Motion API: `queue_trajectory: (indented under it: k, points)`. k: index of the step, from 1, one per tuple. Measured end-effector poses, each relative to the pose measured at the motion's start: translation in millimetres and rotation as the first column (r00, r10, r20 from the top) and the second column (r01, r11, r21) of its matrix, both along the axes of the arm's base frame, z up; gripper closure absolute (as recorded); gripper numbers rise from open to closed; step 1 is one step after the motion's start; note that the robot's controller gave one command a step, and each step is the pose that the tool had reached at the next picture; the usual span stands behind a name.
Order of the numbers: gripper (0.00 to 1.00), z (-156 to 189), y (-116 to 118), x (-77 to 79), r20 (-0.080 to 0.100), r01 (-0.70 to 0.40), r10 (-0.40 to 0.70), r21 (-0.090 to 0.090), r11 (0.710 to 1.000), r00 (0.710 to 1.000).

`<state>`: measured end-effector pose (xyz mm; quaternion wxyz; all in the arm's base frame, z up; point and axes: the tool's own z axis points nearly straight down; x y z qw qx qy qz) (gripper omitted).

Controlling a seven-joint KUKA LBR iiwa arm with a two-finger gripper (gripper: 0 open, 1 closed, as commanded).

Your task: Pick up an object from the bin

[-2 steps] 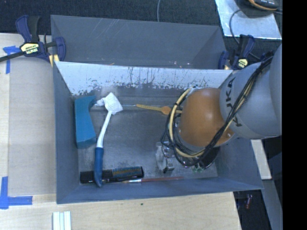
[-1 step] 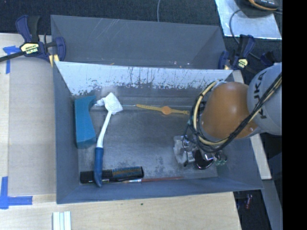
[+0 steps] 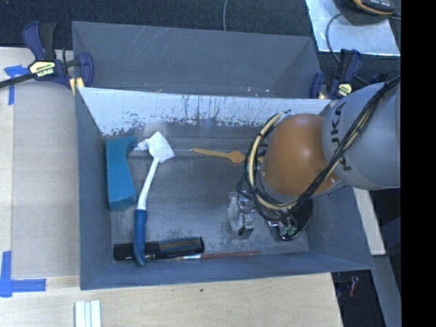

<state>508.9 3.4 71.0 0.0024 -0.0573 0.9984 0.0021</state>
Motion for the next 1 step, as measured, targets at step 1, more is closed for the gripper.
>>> queue_trajectory:
  k: [1]
  points:
    - [1.0, 1.3, -64.5, -5.0, 0.006, 0.012, -0.012, -0.002, 1.0, 1.0]
